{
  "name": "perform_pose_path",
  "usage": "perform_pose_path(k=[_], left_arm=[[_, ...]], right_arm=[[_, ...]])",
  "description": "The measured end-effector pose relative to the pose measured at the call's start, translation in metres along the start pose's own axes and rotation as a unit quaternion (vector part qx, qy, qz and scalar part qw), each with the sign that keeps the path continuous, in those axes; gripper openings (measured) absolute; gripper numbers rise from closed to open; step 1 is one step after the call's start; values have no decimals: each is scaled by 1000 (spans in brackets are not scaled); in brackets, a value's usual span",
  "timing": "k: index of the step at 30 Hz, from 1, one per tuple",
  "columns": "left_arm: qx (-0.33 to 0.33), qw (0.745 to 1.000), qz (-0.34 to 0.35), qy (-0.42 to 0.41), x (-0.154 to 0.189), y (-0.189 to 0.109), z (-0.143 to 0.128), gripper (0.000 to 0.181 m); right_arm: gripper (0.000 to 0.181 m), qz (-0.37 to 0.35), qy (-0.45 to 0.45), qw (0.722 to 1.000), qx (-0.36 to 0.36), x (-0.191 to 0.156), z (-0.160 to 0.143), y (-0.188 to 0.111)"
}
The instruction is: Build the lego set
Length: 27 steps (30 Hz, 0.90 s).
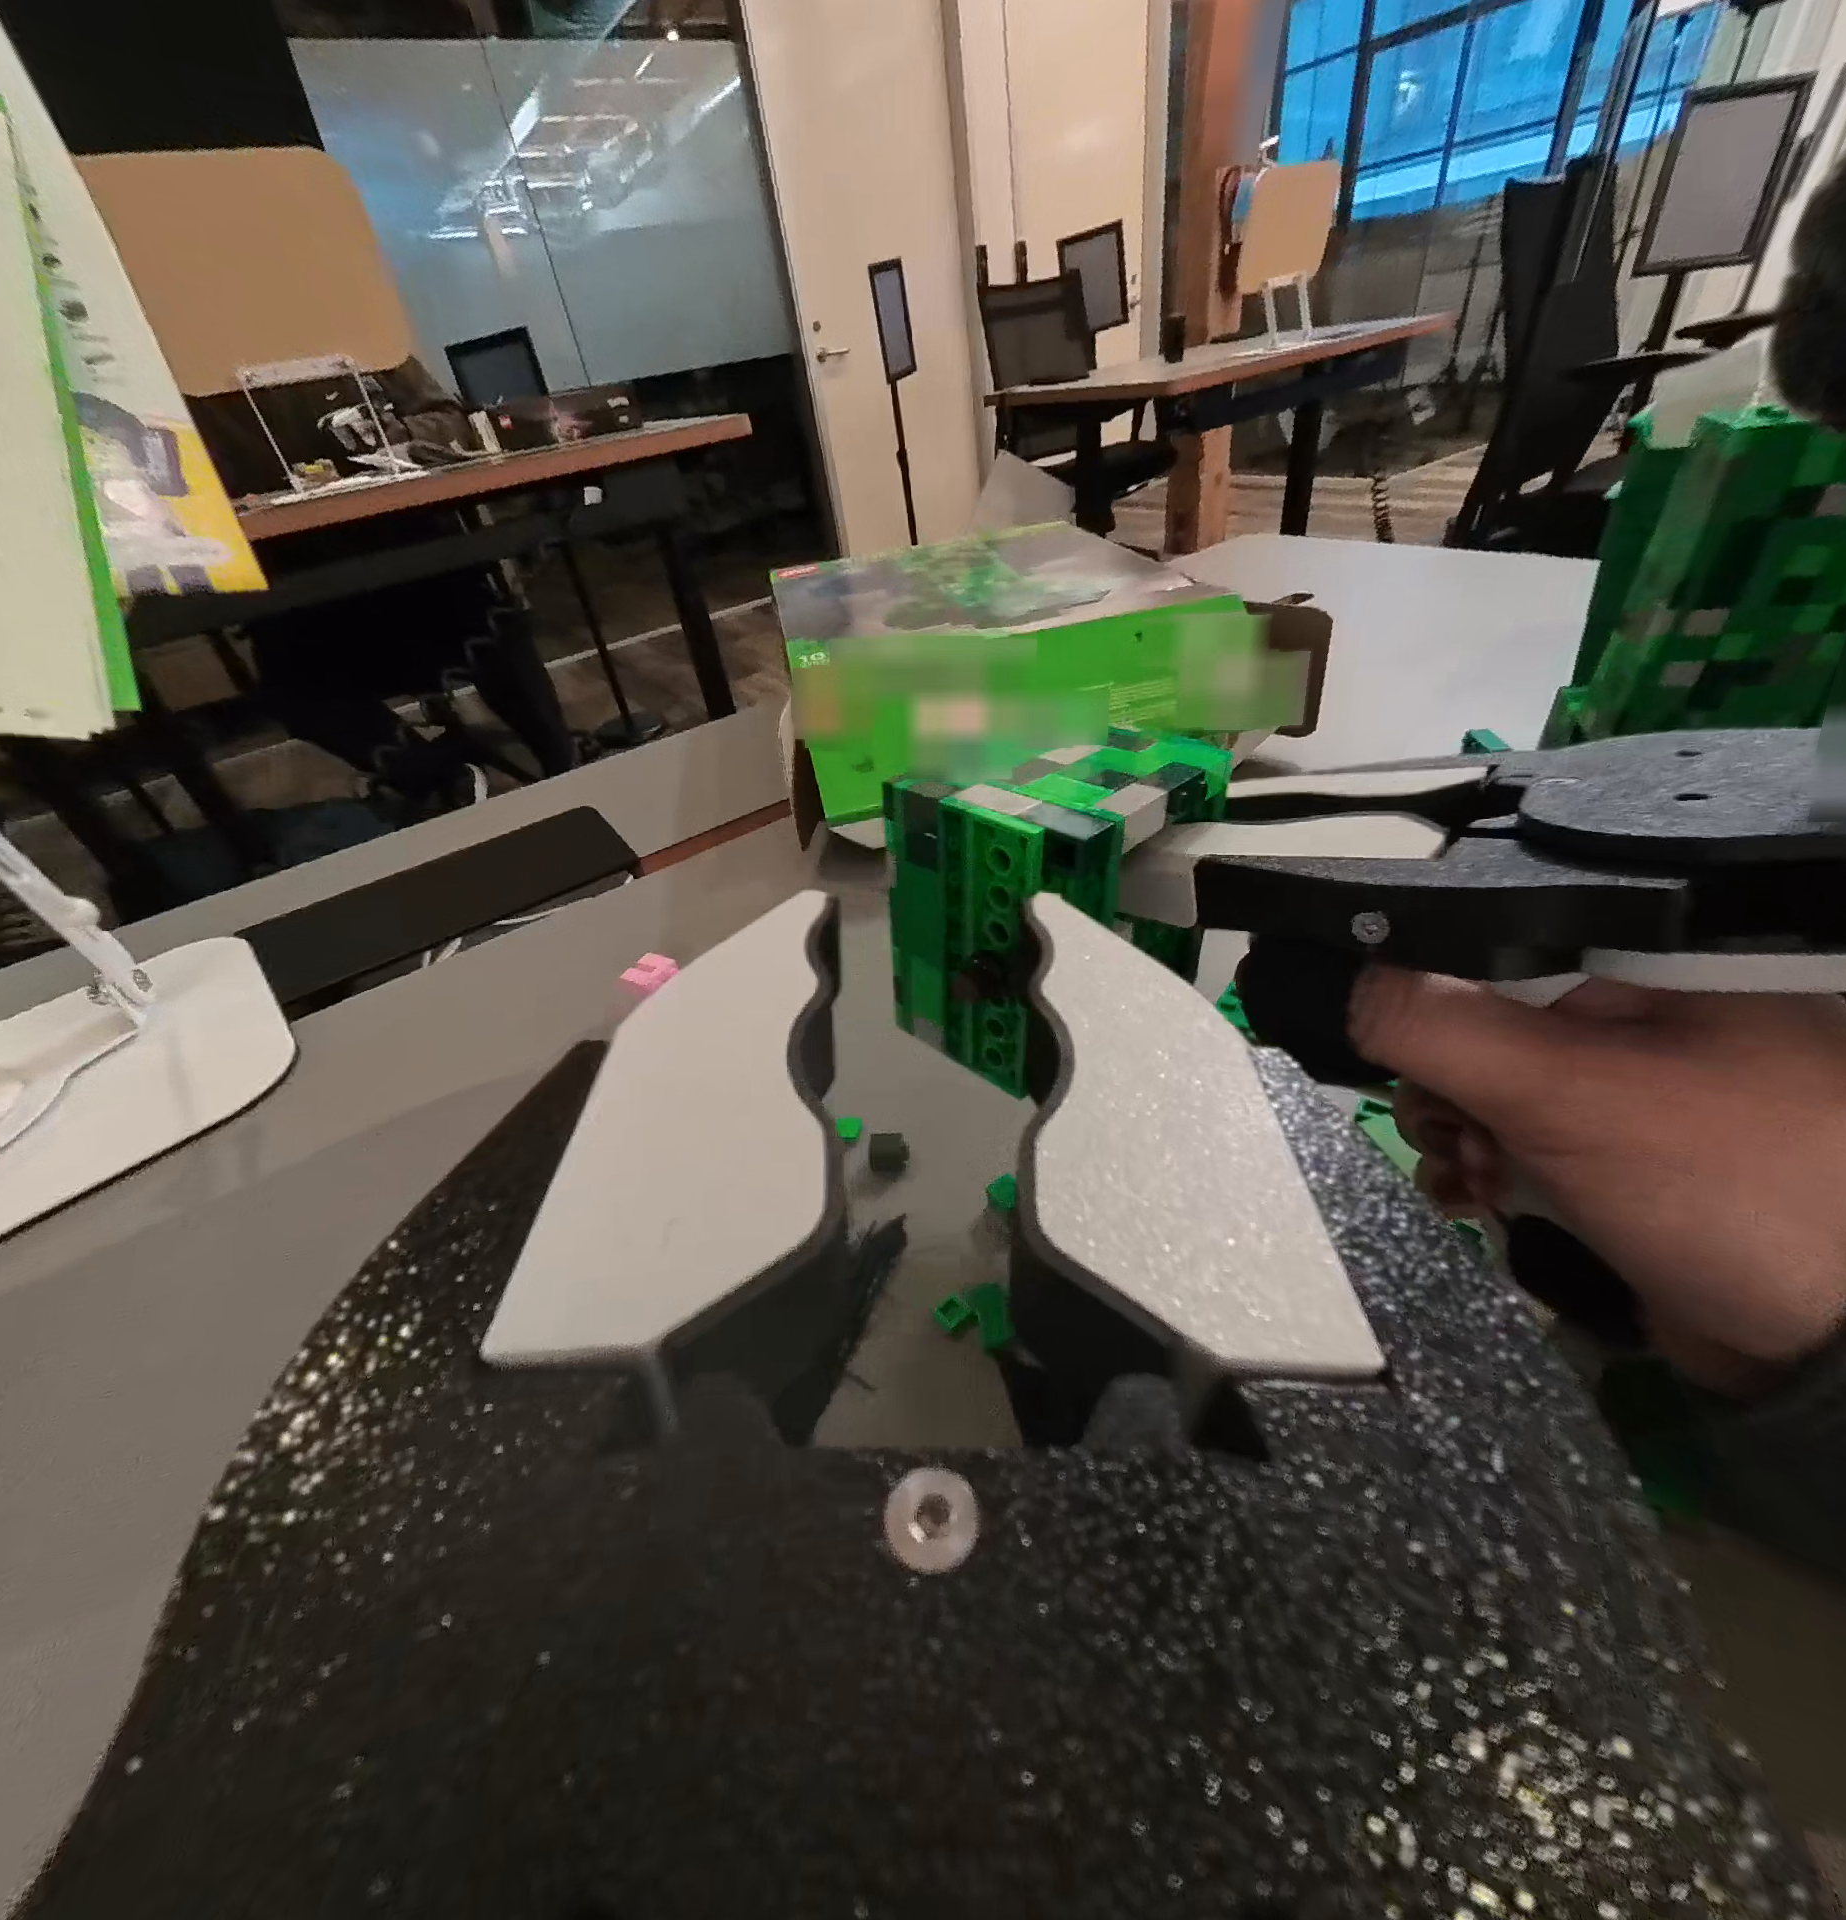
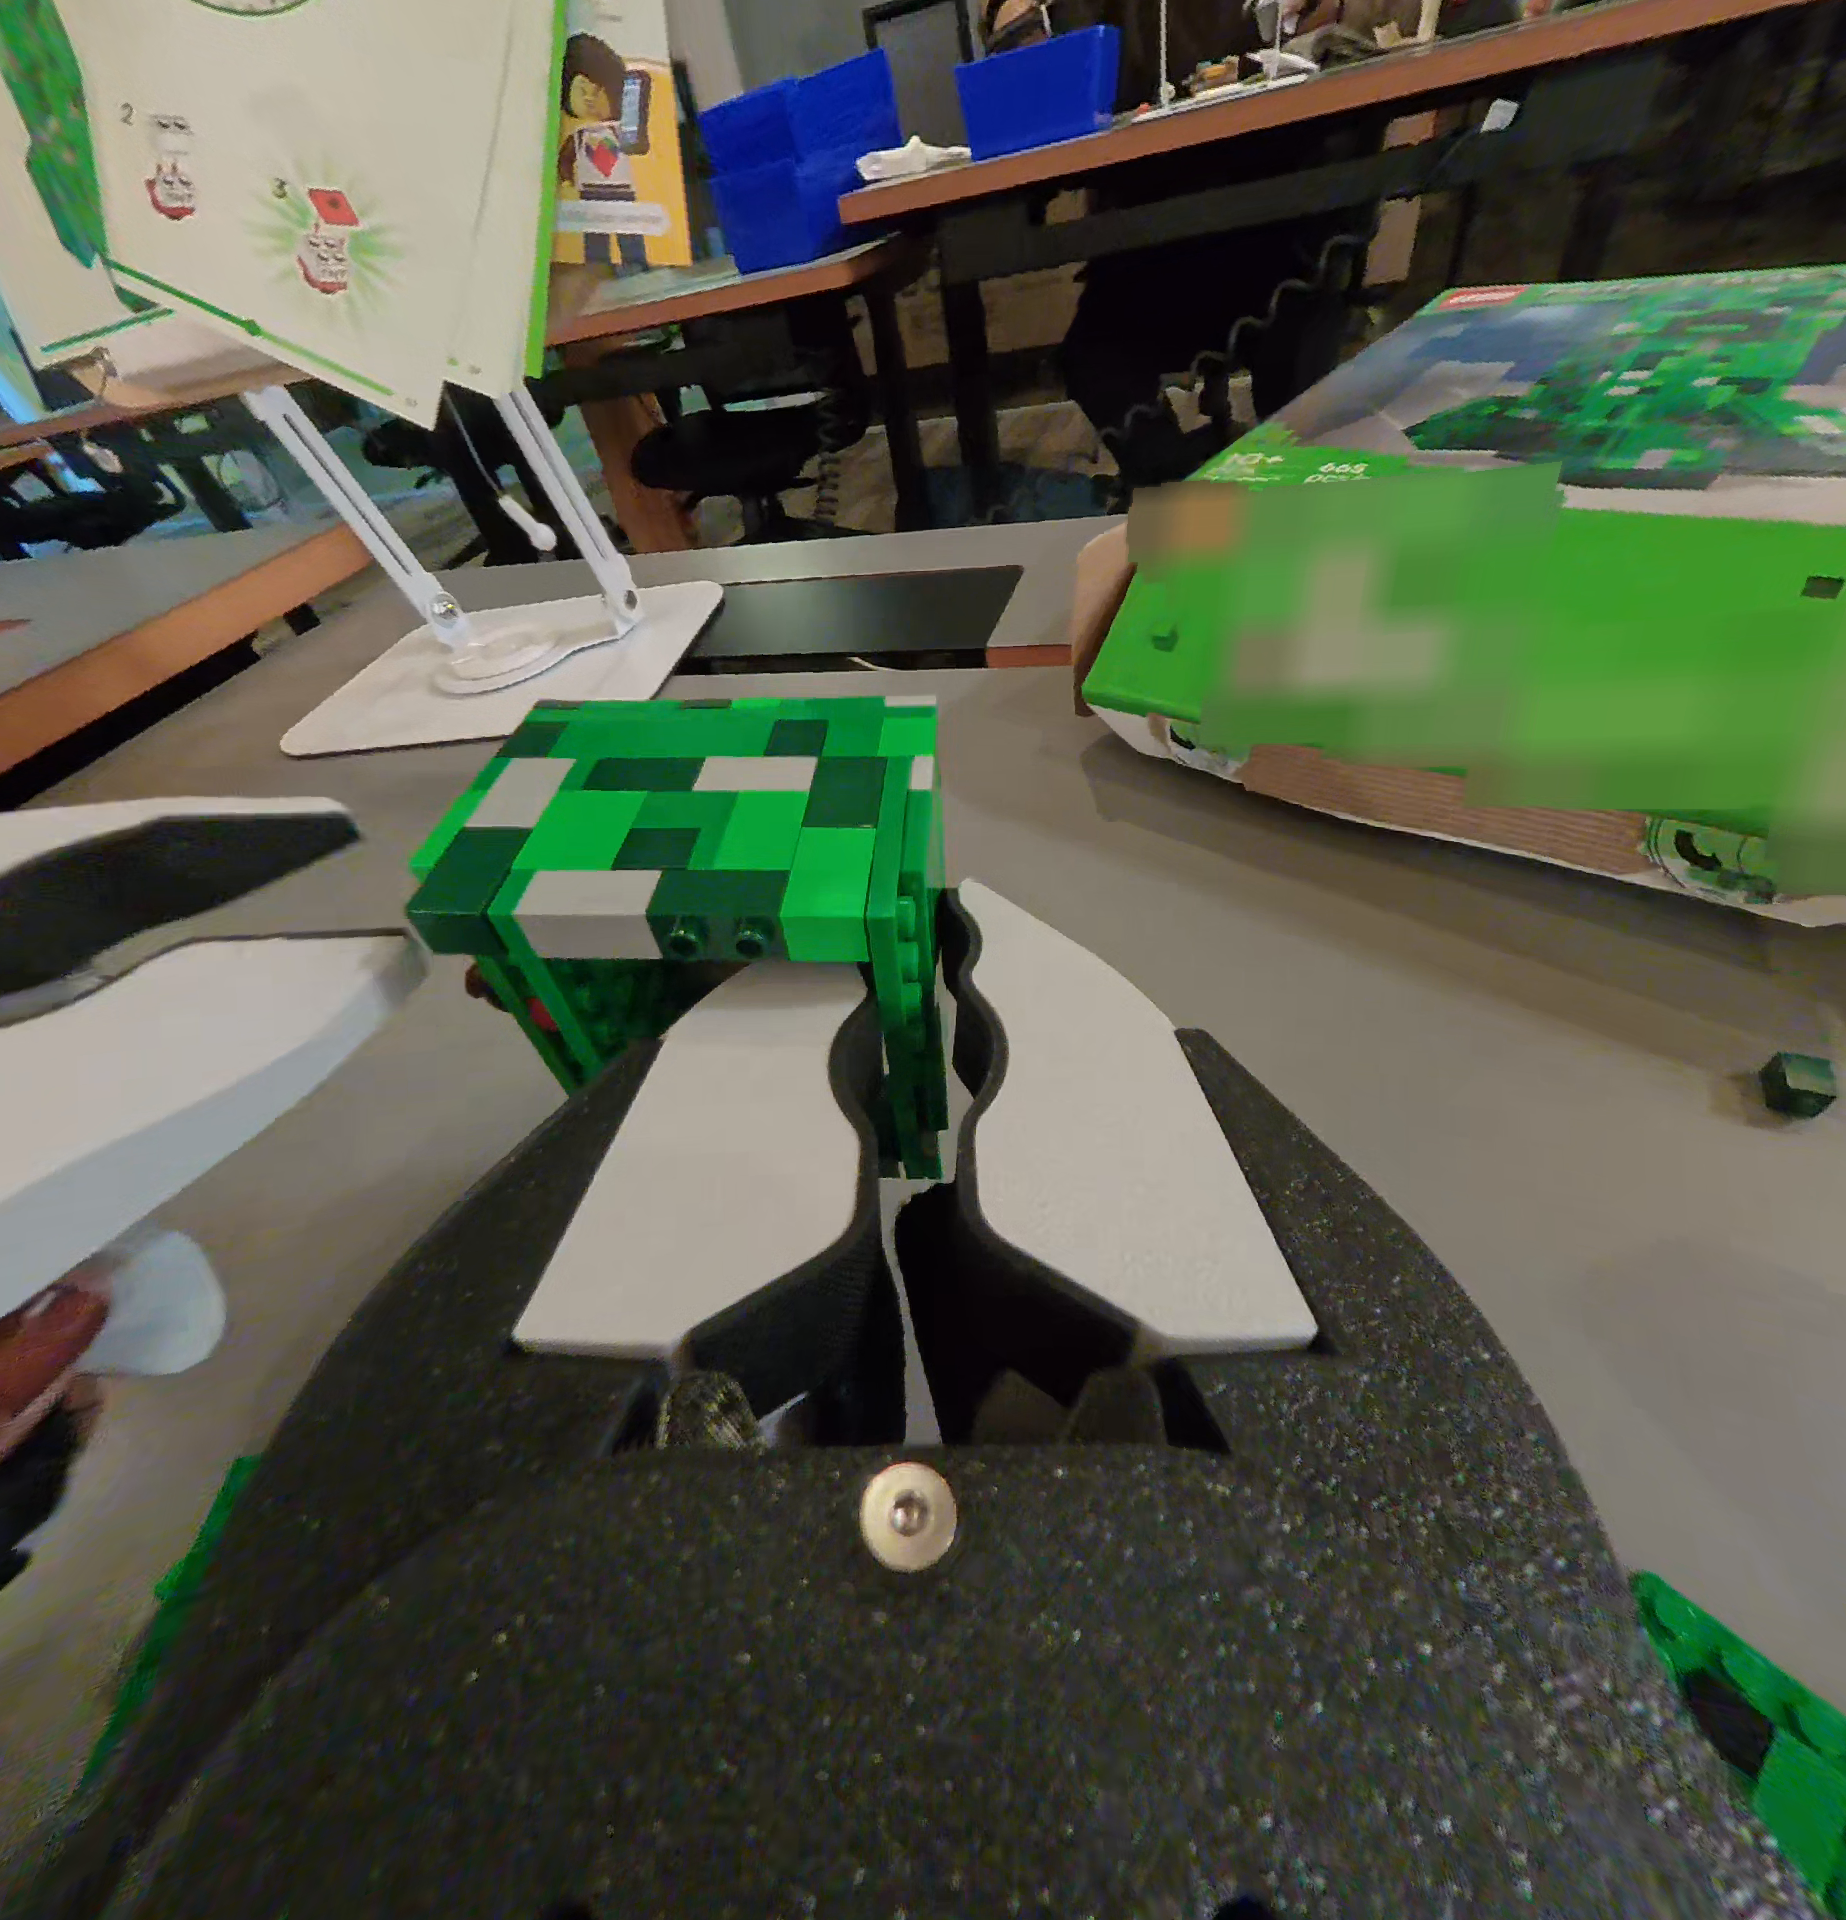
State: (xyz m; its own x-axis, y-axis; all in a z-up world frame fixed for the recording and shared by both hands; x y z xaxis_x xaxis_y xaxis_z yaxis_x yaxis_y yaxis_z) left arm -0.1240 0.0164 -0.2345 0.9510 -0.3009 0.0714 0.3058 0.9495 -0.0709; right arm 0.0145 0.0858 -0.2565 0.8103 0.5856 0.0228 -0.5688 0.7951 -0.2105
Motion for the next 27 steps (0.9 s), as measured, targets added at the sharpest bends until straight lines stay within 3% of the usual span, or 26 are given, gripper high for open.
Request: perform_pose_path(k=[13, 21, 27], left_arm=[[-21, 999, 1, 30, 0, 10, -6, 34], [10, 992, 47, 118, 12, 8, -5, 11], [-1, 995, 48, 87, 7, 10, -4, 11]], right_arm=[[7, 0, -24, 1000, 3, -6, 1, 0], [9, -5, -50, 999, 19, -17, 2, -1], [9, 5, -60, 998, 5, -17, 2, 3]])
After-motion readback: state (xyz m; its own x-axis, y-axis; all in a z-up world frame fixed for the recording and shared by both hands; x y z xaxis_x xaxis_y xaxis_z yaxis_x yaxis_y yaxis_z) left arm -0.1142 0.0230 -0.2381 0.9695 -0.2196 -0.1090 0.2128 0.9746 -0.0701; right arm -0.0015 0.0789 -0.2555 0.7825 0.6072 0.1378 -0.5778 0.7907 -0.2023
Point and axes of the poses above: each gripper's, where its closed fingertips meet, y out along the fingers, z out of its top, x = y × z across the jaws, the point moved 10 cm from there along -y, back along the fingers, and after that the axes turned 12 degrees about -y, right-handed, at the moved point
